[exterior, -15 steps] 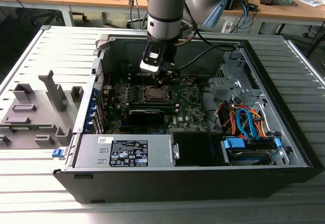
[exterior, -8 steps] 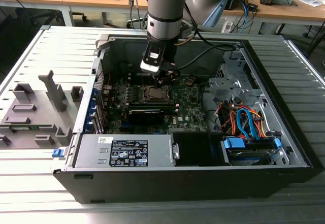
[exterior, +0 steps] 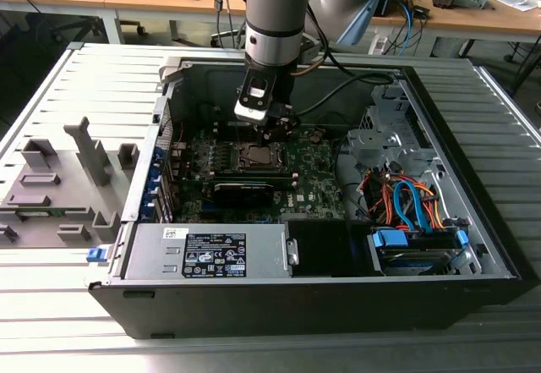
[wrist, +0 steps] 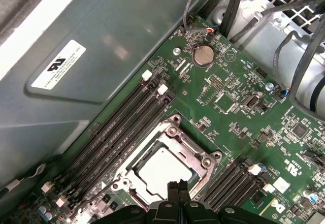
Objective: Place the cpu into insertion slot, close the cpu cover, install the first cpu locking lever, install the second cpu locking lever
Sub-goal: 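Install the first cpu locking lever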
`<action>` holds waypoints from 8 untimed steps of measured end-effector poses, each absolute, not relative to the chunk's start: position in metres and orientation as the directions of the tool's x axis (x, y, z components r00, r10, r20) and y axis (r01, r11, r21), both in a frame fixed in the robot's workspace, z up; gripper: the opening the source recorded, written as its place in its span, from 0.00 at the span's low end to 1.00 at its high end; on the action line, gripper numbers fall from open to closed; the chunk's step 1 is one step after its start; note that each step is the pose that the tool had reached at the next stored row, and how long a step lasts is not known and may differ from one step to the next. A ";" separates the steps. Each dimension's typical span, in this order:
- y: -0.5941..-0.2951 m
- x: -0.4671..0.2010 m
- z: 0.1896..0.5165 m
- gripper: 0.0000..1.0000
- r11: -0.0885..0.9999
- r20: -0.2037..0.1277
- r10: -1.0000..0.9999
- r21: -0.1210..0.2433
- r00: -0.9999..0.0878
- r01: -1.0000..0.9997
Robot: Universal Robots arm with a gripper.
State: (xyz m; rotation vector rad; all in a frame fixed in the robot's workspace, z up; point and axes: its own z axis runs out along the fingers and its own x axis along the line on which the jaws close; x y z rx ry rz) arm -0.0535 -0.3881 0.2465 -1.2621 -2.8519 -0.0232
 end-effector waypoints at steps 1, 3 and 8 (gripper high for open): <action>-0.388 -0.054 0.247 0.11 0.673 0.027 0.739 0.004 -0.673 0.739; -0.388 -0.054 0.247 0.11 0.676 0.027 0.736 0.004 -0.676 0.736; -0.388 -0.054 0.247 0.11 0.682 0.027 0.731 0.004 -0.682 0.731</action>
